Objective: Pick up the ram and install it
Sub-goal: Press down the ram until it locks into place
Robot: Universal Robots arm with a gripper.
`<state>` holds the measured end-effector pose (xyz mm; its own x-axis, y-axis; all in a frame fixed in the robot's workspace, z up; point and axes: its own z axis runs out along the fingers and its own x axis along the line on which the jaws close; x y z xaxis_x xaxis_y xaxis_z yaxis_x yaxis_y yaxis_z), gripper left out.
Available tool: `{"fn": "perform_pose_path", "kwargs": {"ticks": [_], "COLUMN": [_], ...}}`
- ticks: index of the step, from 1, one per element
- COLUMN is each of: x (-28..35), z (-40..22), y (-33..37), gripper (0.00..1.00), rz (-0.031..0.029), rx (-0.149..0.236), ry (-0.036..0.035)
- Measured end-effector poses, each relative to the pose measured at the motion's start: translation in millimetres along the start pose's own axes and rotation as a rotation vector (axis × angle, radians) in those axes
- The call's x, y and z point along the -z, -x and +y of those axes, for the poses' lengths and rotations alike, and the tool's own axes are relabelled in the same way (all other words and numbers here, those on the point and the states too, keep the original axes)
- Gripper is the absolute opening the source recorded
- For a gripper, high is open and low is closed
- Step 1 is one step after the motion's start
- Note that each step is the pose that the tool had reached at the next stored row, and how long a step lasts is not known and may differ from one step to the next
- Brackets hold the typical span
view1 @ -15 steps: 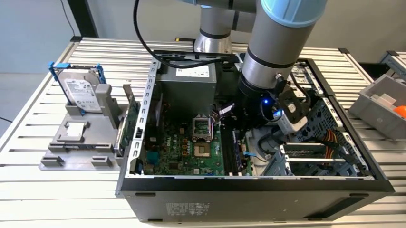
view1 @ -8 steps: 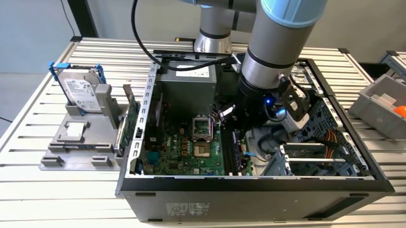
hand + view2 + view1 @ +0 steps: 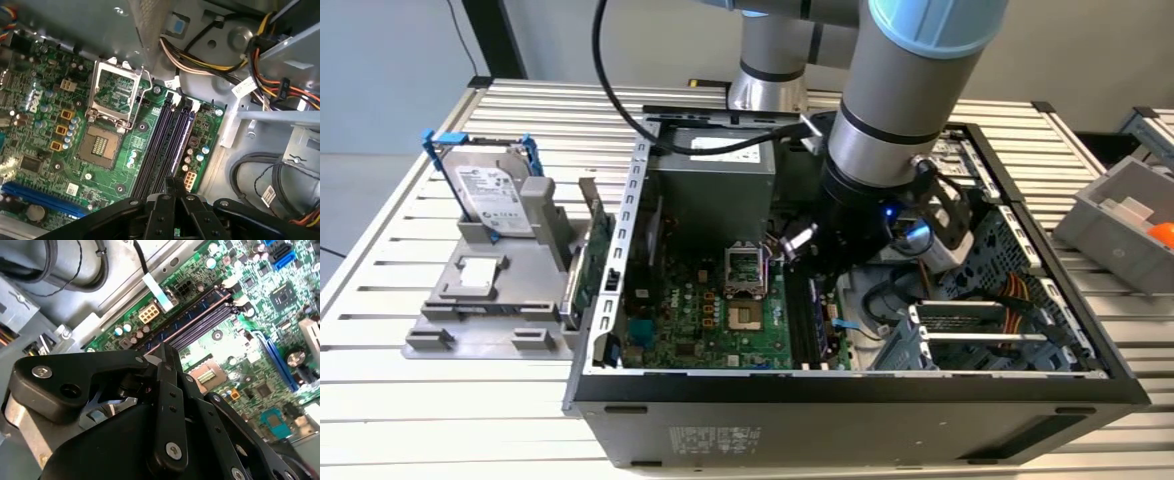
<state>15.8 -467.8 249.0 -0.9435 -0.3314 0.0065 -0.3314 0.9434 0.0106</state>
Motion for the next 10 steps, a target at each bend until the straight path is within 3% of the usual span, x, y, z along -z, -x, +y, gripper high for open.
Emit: {"fn": "perform_pose_path", "kwargs": {"ticks": [10], "x": [0.0], "z": [0.0], "y": [-0.1], "gripper": [0.00], "rz": [0.0008], "rx": [0.123], "ry": [0.0000]}}
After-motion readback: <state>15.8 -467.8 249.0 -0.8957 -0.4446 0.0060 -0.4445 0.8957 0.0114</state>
